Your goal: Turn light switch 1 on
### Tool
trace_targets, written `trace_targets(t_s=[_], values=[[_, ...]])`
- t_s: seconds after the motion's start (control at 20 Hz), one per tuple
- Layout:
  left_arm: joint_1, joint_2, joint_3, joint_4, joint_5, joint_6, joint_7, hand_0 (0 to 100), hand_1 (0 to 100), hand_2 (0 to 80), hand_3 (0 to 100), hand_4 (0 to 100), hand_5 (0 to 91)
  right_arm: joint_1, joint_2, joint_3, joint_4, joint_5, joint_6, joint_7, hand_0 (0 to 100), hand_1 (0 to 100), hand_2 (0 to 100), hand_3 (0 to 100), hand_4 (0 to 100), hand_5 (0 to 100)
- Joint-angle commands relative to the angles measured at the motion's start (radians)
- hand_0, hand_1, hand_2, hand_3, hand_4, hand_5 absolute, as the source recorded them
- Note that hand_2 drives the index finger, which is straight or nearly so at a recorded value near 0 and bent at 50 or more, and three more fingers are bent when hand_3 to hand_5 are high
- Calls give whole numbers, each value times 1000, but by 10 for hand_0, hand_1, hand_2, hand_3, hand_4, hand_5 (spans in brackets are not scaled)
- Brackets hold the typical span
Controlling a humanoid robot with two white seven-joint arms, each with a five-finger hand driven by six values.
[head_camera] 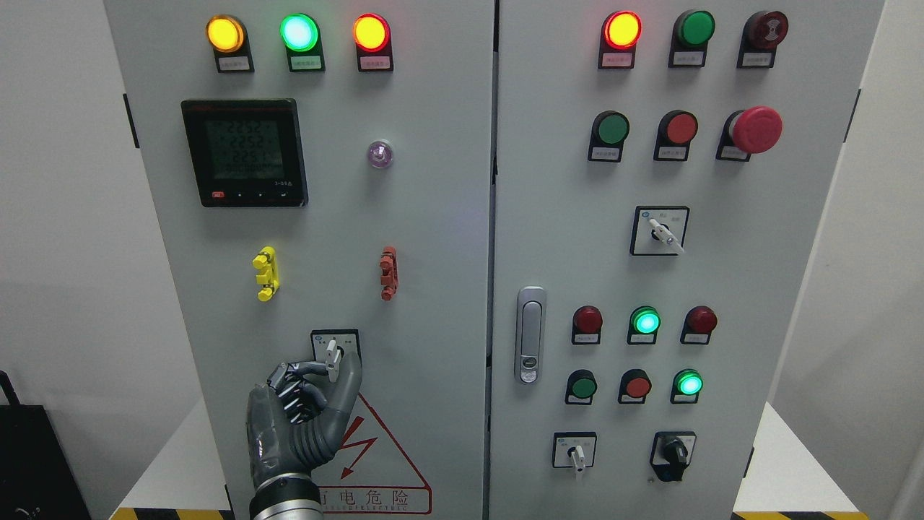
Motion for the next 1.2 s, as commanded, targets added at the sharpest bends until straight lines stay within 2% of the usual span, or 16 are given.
trace_targets(t_s=[0.0,1.15], values=[[-4,0,2,-2,3,0,0,76,563,559,953,969,853,0,0,-1,0,0,0,1,0,0,0,0,0,0],[-11,0,4,0,3,16,0,131,546,575,959,977,854,0,0,1,0,0,0,1,0,0,0,0,0,0]])
